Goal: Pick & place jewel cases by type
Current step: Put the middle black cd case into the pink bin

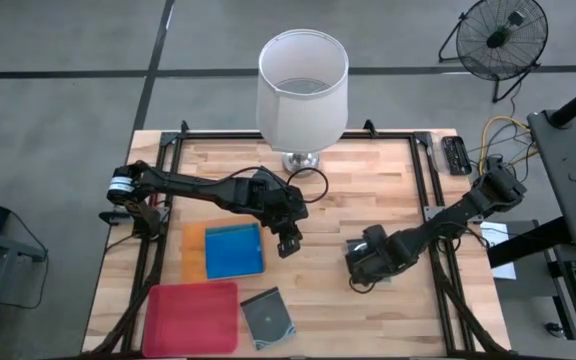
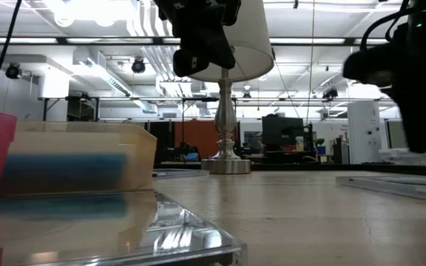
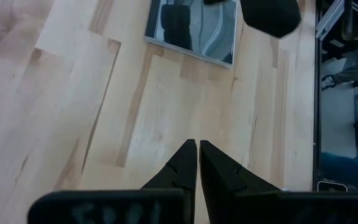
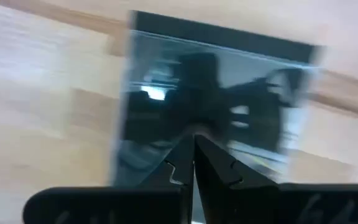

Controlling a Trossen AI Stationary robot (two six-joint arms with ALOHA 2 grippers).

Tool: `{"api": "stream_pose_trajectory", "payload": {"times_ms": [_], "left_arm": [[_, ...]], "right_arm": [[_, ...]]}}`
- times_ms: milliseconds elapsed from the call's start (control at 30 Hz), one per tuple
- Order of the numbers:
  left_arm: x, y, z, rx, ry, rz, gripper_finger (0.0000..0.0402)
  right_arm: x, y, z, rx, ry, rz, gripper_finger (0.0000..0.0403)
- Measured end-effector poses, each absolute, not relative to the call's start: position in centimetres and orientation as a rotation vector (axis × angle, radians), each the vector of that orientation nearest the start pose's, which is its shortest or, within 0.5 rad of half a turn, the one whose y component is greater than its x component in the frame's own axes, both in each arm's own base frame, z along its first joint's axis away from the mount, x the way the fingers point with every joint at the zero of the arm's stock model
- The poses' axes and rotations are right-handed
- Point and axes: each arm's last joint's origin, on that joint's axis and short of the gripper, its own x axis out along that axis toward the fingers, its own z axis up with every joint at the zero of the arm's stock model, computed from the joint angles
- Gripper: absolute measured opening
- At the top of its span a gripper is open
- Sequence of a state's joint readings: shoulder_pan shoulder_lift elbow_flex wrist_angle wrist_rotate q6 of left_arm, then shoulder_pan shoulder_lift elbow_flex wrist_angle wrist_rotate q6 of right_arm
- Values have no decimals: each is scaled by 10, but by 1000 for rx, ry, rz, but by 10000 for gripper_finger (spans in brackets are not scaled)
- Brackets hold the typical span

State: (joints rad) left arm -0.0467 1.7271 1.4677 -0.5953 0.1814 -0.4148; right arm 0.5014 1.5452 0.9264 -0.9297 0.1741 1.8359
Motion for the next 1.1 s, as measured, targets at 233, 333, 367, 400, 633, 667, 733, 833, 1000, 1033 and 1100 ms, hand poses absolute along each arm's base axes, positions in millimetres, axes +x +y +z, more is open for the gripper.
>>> {"api": "stream_pose_trajectory", "payload": {"times_ms": [233, 333, 367, 400, 633, 667, 733, 833, 1000, 1033, 1100], "left_arm": [[376, -23, 287, -446, 886, -34, 0], [376, -23, 287, -449, 886, -32, 0], [376, -23, 287, -449, 885, -32, 0], [376, -23, 287, -449, 886, -32, 0], [376, -23, 287, -449, 887, -32, 0], [376, -23, 287, -449, 887, -32, 0], [376, -23, 287, -449, 887, -32, 0], [376, -23, 287, -449, 887, -32, 0], [375, -22, 286, -441, 894, -33, 0], [375, -22, 286, -435, 894, -36, 0], [375, -22, 286, -428, 894, -39, 0]], "right_arm": [[214, 115, 174, 918, 1253, -1069, 9], [213, 115, 168, 909, 1276, -1083, 9], [212, 115, 167, 907, 1286, -1087, 8], [212, 114, 165, 903, 1291, -1092, 9], [207, 113, 152, 924, 1317, -1083, 8], [207, 113, 151, 939, 1311, -1068, 8], [210, 114, 147, 978, 1288, -1035, 8], [212, 115, 142, 1005, 1265, -1023, 8], [223, 121, 136, 1051, 1217, -958, 8], [226, 122, 136, 1061, 1194, -932, 8], [230, 123, 136, 1079, 1137, -901, 8]]}}
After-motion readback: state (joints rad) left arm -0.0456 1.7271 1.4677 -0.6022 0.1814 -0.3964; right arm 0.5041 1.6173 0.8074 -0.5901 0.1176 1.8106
